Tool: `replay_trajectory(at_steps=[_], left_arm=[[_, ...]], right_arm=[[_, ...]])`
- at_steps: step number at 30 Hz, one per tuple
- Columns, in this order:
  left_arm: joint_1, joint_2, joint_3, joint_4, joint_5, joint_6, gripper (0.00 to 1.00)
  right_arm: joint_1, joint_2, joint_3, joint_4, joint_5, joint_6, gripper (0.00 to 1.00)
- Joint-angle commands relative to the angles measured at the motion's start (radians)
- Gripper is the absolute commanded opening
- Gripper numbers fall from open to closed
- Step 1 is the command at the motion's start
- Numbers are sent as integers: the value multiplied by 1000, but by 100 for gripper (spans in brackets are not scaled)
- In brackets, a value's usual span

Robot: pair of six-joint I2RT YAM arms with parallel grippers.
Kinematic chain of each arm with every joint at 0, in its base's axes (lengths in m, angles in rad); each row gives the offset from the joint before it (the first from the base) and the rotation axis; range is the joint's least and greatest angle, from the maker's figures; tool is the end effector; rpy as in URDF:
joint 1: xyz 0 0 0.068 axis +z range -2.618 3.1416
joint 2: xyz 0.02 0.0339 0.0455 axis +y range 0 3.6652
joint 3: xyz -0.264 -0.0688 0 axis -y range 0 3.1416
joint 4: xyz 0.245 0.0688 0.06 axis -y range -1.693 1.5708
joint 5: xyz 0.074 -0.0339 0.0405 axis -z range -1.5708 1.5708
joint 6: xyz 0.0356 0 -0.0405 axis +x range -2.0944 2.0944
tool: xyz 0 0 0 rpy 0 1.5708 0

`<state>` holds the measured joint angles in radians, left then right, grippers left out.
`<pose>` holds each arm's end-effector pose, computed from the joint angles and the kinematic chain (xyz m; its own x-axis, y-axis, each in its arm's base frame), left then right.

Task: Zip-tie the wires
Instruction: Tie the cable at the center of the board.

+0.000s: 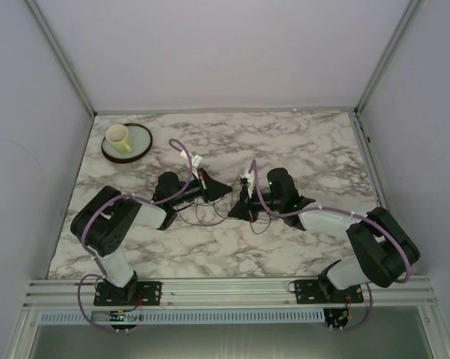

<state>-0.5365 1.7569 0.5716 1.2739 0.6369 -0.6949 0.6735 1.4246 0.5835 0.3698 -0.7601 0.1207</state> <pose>0.2632 -0.1811 0.1776 -0.5307 -0.2833 -0.7988 0.7554 0.2692 -0.5974 0.2024 0.1929 0.1868 -0.4645 -0.2590 -0.8468 -0.8824 0.2164 0.4178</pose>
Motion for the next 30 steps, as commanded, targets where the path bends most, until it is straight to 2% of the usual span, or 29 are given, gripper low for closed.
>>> replay_trajectory(at_steps=[1,4,10,19,30], left_arm=[[-14,-78,-42,158,-52,140,0],[-34,-140,-72,122,-90,241,0],[-114,-272,-100,-80,-188,504,0],[-133,-342,-196,-85,-330,621,0],[-203,-462,-234,-205,-457,800,0]], right_arm=[[-24,2,58,4,-124,82,0],[-36,2,66,3,-159,106,0],[-61,36,110,-45,-231,116,0],[-72,29,111,-40,-295,89,0],[-77,68,121,0,-390,125,0]])
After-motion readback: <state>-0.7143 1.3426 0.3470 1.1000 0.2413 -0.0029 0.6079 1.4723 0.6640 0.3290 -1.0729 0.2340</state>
